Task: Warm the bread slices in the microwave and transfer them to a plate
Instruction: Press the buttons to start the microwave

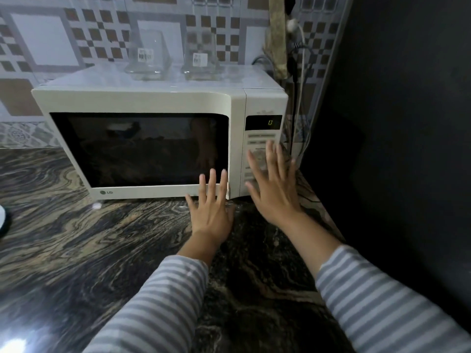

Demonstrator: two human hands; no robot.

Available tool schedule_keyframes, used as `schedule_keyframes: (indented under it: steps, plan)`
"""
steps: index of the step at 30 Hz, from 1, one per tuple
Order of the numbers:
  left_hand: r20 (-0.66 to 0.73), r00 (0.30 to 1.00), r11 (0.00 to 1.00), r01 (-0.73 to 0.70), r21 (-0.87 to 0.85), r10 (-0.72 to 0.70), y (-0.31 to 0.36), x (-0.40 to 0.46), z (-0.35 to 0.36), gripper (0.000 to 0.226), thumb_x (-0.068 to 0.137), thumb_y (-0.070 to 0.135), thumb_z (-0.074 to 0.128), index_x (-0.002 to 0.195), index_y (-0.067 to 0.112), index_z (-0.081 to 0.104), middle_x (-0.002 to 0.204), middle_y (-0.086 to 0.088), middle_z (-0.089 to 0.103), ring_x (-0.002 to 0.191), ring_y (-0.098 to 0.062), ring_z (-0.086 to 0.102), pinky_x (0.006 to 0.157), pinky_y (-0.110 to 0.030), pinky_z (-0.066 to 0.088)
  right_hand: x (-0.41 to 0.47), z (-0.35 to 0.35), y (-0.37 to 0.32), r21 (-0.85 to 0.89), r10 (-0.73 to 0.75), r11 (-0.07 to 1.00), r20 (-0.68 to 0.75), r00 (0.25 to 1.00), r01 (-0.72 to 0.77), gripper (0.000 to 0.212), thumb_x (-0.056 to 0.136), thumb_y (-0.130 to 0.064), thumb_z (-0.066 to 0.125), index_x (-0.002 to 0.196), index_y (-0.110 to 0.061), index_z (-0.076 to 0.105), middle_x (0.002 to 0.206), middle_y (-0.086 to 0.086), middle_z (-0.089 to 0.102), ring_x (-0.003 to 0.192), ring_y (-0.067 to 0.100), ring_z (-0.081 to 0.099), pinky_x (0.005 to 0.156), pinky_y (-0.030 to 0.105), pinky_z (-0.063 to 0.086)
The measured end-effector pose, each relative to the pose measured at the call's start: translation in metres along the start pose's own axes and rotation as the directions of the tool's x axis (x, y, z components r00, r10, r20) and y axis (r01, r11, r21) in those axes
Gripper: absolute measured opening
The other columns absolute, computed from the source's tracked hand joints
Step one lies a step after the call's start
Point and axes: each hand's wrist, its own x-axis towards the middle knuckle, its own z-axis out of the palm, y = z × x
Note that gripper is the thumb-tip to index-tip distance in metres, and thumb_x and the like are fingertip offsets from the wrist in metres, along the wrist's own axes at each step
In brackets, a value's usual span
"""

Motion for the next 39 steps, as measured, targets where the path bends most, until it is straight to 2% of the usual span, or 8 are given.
schedule_keyframes:
  steps: [3,6,11,19,22,26,30,39]
  plan:
    - [0.188,0.98,0.997,0.066,0.038,-0.072,0.002,-0.022,0.017,0.079,0.096,0.057,0.026,0.149,0.024,-0.021,0.159,0.001,-0.022,0.145,-0.021,-0.023,0.114,-0.063,-0.001,-0.029,0.028,0.004,-0.053,0.108,0.993,0.159,0.981,-0.101,0.07,0.1,-0.049,0.031,0.146,-0.034,-0.019,0.156,0.009,-0.028,0.144,0.028,-0.025,0.115,0.058,-0.005]
    - [0.307,0.947,0.995,0.084,0.059,-0.098,0.002,-0.035,0.026,0.076,0.093,0.065,0.017,0.153,0.025,-0.007,0.16,0.0,-0.016,0.146,-0.018,-0.021,0.114,-0.059,-0.009,-0.032,0.036,0.007,-0.06,0.131,0.991,0.201,0.971,-0.122,0.068,0.1,-0.05,0.027,0.147,-0.033,-0.02,0.155,0.006,-0.031,0.143,0.026,-0.027,0.115,0.057,-0.009]
    - [0.233,0.969,0.995,0.067,0.071,-0.082,0.0,-0.044,0.03,0.072,0.092,0.066,0.015,0.154,0.03,0.0,0.161,0.003,-0.011,0.146,-0.015,-0.018,0.115,-0.056,-0.009,-0.025,0.038,0.004,-0.05,0.135,0.991,0.184,0.974,-0.128,0.067,0.1,-0.048,0.028,0.152,-0.028,-0.009,0.155,0.006,-0.03,0.144,0.024,-0.026,0.115,0.056,-0.01]
    - [0.21,0.973,0.995,0.081,0.053,-0.09,0.001,-0.043,0.03,0.073,0.091,0.067,0.016,0.153,0.032,0.002,0.161,0.005,-0.008,0.147,-0.014,-0.016,0.116,-0.055,-0.008,-0.023,0.047,0.002,-0.125,0.171,0.981,0.166,0.971,-0.151,0.069,0.1,-0.049,0.027,0.151,-0.025,-0.012,0.153,0.007,-0.033,0.142,0.025,-0.029,0.113,0.058,-0.014]
    - [0.202,0.975,0.995,0.089,0.042,-0.096,0.001,-0.04,0.031,0.073,0.09,0.068,0.016,0.153,0.034,0.003,0.161,0.006,-0.007,0.147,-0.014,-0.015,0.116,-0.056,-0.008,-0.021,0.045,0.004,-0.154,0.17,0.978,0.205,0.964,-0.14,0.069,0.1,-0.05,0.024,0.15,-0.026,-0.016,0.151,0.006,-0.037,0.142,0.025,-0.031,0.112,0.059,-0.015]
    - [0.206,0.974,0.995,0.087,0.047,-0.095,0.001,-0.042,0.031,0.074,0.09,0.069,0.015,0.153,0.033,0.003,0.161,0.006,-0.008,0.147,-0.015,-0.015,0.116,-0.056,-0.007,-0.023,0.035,0.004,-0.106,0.16,0.985,0.216,0.963,-0.139,0.066,0.1,-0.052,0.022,0.151,-0.029,-0.013,0.154,0.005,-0.033,0.141,0.025,-0.032,0.112,0.058,-0.016]
    - [0.199,0.976,0.995,0.086,0.044,-0.093,0.0,-0.043,0.031,0.074,0.089,0.069,0.015,0.153,0.034,0.003,0.161,0.007,-0.007,0.147,-0.014,-0.015,0.116,-0.055,-0.008,-0.02,0.021,0.005,-0.082,0.168,0.984,0.147,0.975,-0.157,0.066,0.099,-0.052,0.022,0.147,-0.033,-0.02,0.151,0.007,-0.037,0.141,0.027,-0.031,0.112,0.059,-0.014]
    - [0.193,0.977,0.996,0.086,0.038,-0.091,0.001,-0.043,0.031,0.075,0.089,0.07,0.017,0.153,0.035,0.004,0.161,0.007,-0.007,0.147,-0.014,-0.015,0.116,-0.055,-0.008,-0.008,0.01,0.006,-0.104,0.154,0.985,0.156,0.976,-0.139,0.067,0.1,-0.051,0.022,0.15,-0.03,-0.017,0.154,0.006,-0.032,0.142,0.027,-0.029,0.113,0.061,-0.01]
